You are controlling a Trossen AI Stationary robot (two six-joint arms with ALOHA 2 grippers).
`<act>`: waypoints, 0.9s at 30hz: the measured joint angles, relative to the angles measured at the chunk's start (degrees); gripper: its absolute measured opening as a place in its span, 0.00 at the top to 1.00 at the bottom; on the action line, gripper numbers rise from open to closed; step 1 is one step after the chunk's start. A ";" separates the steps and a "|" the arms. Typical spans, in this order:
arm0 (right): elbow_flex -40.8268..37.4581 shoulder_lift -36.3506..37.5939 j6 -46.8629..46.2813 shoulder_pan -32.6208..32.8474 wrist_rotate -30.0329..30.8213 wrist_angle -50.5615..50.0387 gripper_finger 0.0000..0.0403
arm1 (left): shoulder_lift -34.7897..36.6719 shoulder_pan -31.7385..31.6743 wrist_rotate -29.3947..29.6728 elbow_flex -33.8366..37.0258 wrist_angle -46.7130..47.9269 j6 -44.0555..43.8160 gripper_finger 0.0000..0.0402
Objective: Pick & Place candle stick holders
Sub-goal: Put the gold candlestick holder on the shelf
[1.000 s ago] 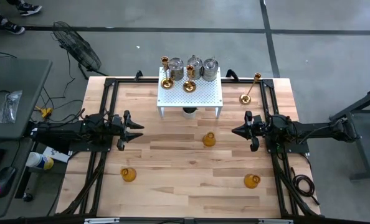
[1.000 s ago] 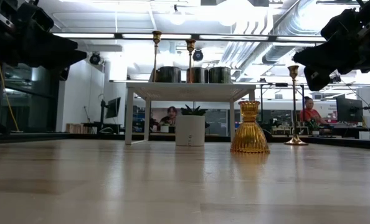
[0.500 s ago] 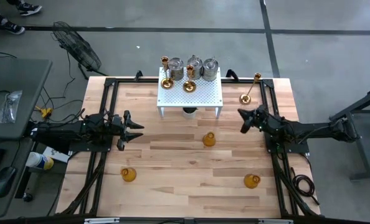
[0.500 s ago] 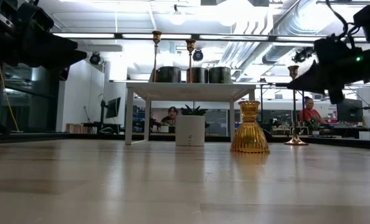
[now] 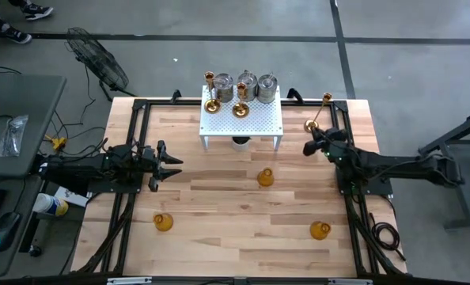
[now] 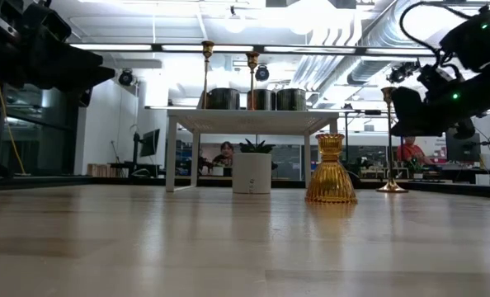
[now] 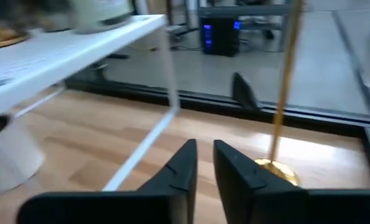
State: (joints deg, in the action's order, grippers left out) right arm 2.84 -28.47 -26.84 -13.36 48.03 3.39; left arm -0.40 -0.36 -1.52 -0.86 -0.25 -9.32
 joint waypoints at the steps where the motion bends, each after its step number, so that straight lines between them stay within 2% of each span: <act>1: 0.04 -0.58 -0.89 -0.86 0.38 0.22 0.83 | 0.00 0.00 0.01 0.00 0.00 0.00 0.62; 6: 0.22 -3.17 -7.39 -4.59 0.38 1.52 0.64 | 0.00 0.00 0.00 0.00 0.02 0.00 0.62; 10: 1.46 -6.14 -7.40 -7.28 -0.09 1.30 0.50 | 0.00 0.00 0.00 0.00 0.00 0.00 0.62; 13: 3.14 -8.99 -4.46 -9.94 0.06 1.41 0.43 | 0.00 0.00 0.00 0.00 0.00 0.00 0.62; 17: 6.15 -12.60 -0.98 -13.71 0.00 1.54 0.41 | 0.00 0.00 0.00 0.00 0.00 0.00 0.62; 27: 14.00 -22.91 -0.75 -20.31 -1.20 4.14 0.42 | 0.00 0.00 0.00 0.00 0.00 0.00 0.62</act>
State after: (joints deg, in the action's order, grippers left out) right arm 16.83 -51.38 -27.59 -33.67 46.83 7.53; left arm -0.40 -0.36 -1.51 -0.86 -0.25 -9.32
